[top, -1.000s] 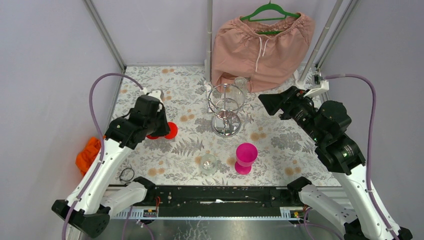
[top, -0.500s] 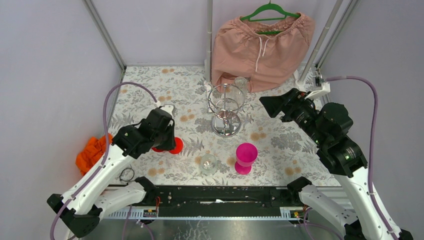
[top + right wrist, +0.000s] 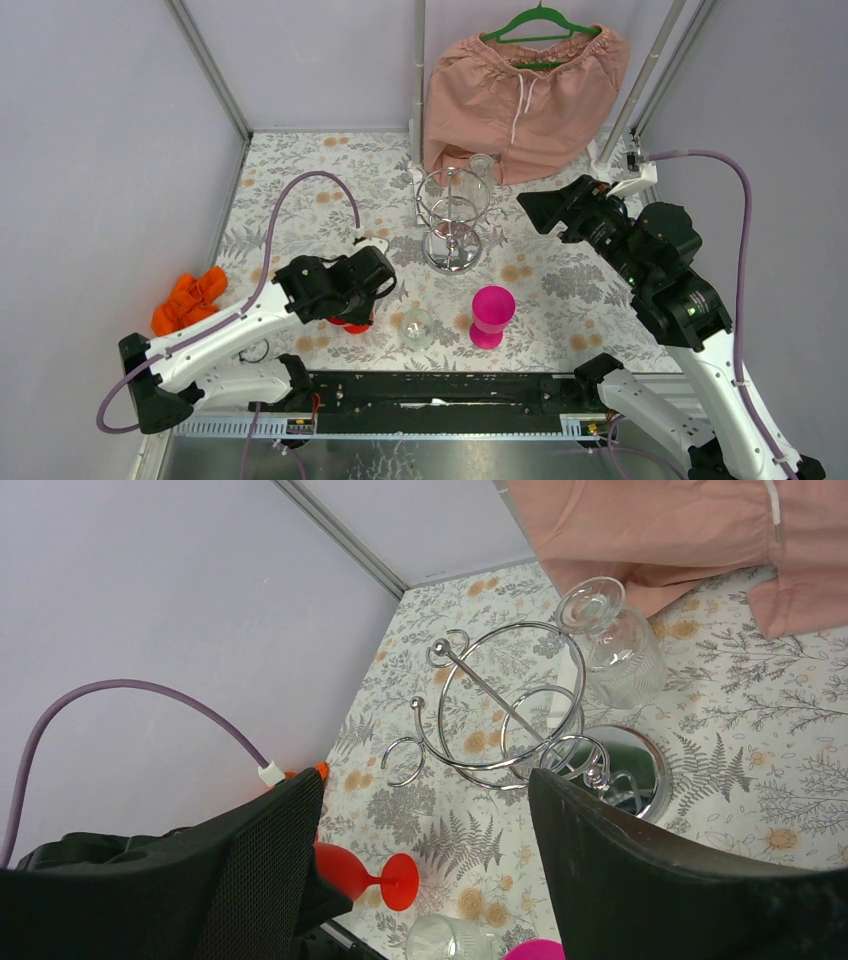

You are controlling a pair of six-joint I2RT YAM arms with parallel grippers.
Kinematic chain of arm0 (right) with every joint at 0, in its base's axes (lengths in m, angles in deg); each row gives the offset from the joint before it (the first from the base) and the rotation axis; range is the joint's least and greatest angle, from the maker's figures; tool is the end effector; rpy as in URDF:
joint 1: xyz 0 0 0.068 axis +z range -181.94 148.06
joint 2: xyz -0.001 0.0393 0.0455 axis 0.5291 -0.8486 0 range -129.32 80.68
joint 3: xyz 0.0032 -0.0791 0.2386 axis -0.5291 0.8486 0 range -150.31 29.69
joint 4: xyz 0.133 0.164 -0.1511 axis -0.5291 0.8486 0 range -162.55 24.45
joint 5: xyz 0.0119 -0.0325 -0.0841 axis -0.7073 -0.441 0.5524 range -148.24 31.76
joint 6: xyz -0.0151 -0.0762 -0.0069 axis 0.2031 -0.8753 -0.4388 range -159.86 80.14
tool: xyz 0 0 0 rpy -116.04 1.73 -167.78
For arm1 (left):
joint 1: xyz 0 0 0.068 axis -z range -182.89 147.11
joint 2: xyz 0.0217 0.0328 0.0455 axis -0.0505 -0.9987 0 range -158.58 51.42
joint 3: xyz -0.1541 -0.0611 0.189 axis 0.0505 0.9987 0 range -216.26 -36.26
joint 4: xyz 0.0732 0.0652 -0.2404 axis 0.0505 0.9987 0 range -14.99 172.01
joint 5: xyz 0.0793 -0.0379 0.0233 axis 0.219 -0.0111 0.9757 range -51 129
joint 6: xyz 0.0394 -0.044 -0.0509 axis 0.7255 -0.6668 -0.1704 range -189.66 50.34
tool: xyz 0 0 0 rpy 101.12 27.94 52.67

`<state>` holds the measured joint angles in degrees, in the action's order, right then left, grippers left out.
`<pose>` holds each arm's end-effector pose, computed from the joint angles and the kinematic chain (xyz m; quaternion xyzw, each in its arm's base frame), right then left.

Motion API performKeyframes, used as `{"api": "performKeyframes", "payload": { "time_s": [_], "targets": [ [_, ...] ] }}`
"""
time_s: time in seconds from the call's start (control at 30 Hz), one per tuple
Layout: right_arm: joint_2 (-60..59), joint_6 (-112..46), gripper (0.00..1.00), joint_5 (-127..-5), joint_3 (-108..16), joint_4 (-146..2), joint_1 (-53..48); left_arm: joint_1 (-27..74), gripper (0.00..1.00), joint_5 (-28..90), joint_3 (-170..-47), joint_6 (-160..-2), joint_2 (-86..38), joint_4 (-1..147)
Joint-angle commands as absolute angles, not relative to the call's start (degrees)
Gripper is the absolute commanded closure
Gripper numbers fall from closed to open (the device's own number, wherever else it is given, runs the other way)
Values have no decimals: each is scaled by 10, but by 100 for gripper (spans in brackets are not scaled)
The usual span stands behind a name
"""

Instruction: Take the wine glass off the wine glass rack

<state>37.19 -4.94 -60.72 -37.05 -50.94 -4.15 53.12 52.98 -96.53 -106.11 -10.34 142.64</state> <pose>0.1621 0.0887 0.4351 0.0278 0.6963 0.3860 0.6045 0.1248 -0.1564 0.2506 0.1441 0.9657 -0.0472 0.2109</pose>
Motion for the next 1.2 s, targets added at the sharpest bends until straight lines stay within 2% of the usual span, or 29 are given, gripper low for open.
{"api": "performKeyframes", "payload": {
  "time_s": [0.0,0.2,0.47,1.17],
  "targets": [
    [379,-60,17,-596,-378,-504,-43,552,100,563,-955,-1099,-105,1440],
    [382,-61,17,-594,-375,-502,-43,583,100,517,-932,-1123,-94,1410],
    [386,-58,17,-595,-365,-504,-43,627,100,512,-913,-1160,-95,1390],
    [395,-60,17,-592,-356,-503,-43,628,100,556,-903,-1147,-142,1375]
  ]
}}
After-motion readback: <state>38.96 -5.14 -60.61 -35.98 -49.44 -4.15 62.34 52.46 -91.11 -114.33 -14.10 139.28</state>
